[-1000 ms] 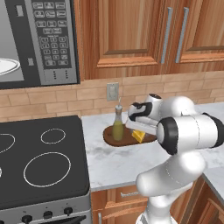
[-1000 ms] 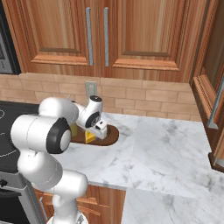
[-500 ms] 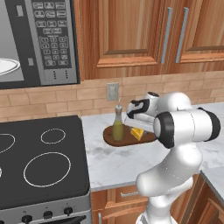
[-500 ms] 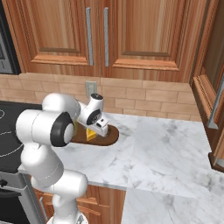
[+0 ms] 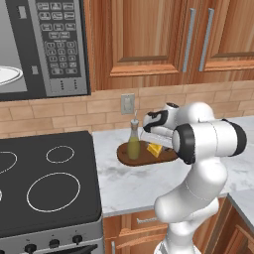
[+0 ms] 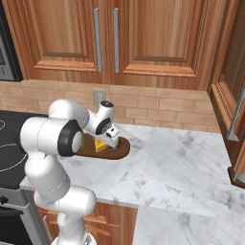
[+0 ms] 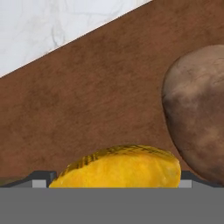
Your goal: Retrieve the reheated potato from the microwave, then place the potato, cheese, and condiment on the cutting board.
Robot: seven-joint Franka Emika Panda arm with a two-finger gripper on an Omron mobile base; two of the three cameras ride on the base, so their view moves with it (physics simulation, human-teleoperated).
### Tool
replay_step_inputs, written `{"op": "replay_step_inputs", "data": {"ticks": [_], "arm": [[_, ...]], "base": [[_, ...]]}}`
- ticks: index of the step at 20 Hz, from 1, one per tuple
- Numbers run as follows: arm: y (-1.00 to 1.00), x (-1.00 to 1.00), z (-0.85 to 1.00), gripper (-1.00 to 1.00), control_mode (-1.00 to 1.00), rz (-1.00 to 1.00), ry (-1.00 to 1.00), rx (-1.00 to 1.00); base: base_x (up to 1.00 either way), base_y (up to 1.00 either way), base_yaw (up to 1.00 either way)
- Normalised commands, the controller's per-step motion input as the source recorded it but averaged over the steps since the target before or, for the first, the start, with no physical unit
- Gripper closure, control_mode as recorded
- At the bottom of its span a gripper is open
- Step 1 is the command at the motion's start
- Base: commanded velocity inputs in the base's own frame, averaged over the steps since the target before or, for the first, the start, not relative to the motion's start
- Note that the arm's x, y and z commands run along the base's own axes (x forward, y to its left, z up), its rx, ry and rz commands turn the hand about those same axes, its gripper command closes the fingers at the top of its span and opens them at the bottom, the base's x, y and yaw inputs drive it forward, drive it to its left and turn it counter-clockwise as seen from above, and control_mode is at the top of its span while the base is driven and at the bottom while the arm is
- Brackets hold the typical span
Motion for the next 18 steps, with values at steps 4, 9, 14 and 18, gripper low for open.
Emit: {"op": "replay_step_inputs", "data": {"ticks": [4,9,14,18], "arm": [[0.02,0.09,0.00,1.00,-1.00,0.00,0.00,0.00],[0.03,0.12,-0.02,1.00,-1.00,0.00,0.00,0.00],[0.05,0.06,-0.06,1.00,-1.00,0.00,0.00,0.00],[0.03,0.09,-0.08,1.00,-1.00,0.00,0.00,0.00]], "base": [[0.00,0.00,0.00],[0.00,0.00,0.00],[0.00,0.00,0.00],[0.00,0.00,0.00]]}}
